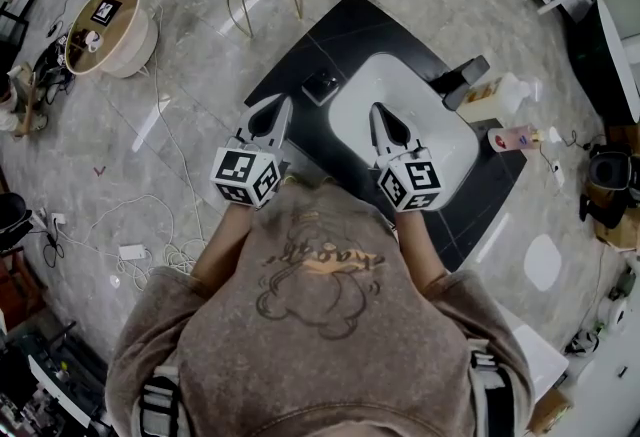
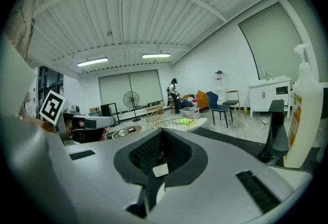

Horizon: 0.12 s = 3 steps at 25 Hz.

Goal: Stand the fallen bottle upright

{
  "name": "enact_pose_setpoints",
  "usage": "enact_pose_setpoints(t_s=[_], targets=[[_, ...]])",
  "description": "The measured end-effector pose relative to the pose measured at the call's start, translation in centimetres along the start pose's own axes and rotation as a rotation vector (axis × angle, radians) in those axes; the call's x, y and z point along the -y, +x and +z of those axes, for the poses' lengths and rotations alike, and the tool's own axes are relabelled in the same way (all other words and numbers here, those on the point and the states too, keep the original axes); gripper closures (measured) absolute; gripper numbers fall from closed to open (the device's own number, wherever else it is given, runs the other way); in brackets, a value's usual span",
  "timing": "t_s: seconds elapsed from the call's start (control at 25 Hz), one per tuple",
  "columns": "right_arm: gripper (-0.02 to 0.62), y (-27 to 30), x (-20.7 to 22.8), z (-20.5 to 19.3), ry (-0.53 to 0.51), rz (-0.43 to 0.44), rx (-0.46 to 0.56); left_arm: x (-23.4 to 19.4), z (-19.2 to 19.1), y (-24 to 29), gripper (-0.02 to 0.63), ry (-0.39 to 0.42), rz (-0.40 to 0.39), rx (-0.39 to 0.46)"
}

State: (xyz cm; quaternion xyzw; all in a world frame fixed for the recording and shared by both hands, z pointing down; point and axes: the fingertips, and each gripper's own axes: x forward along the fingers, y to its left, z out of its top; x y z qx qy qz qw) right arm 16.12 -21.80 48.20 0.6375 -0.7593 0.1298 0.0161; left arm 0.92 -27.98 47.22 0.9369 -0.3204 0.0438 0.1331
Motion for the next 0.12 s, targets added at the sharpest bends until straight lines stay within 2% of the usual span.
enact_pose_setpoints(t_s=[0.12], targets=[[0.595, 0.04, -0.05, 0.07, -0.001, 0.002, -0.002, -0.04, 0.01, -0.05, 0.588, -0.004, 0.001, 0.0]])
